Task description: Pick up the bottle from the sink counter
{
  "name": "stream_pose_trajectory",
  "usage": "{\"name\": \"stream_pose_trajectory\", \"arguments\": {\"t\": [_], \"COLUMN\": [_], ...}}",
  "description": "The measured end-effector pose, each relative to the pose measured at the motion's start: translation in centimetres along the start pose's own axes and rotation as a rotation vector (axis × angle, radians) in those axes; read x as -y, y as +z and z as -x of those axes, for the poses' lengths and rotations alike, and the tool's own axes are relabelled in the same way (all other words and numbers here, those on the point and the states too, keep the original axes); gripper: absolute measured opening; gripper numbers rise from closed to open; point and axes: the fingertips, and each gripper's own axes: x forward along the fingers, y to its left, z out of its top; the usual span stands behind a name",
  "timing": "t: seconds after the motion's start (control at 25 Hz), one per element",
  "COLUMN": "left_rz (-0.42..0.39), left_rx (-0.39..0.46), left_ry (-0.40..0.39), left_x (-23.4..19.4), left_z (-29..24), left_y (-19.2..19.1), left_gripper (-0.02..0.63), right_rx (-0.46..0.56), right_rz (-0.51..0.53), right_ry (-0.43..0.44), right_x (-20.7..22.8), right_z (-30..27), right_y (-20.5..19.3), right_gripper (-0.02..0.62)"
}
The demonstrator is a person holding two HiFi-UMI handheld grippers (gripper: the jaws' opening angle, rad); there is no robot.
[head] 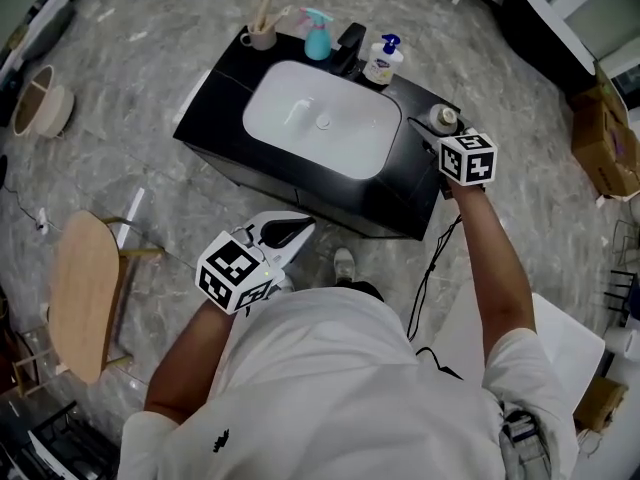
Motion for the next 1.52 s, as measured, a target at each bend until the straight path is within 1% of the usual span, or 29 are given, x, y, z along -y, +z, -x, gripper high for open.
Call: {"name": "stream_pose_trajectory", "arguments": {"t": [0.48,0.76,1.16,1.52], "left_rz": [-0.019,-0.04,-0.044,-0.038], "left_rx": [0.019,0.015,0.011,0.014], "left_ry": [-0.071,-0.114,-0.153,-0.16], "left_x": [2.5,4.0,5.4,6.1], "left_z": [4.7,6.3,7.9,9.0], "left_y": [-3.4,-4.6,-6.5,-7.5], "left_gripper": [0.006,0.006,0.006,0.006], "right_rx": [0.006,0.01,0.018,0.013], "right_rz": [0.054,0.047,0.047,0.048], "right_ry": [0.05,0.07,0.096,0.111], "right_x": [-10.3,-15.2,-20.3,-22.9], "right_z": [7.2,10.7,13.9,15.3], "right_y": [1.1,0.7,0.4,-0.1], "right_gripper": [0.348,0.348,0.348,0.348]}}
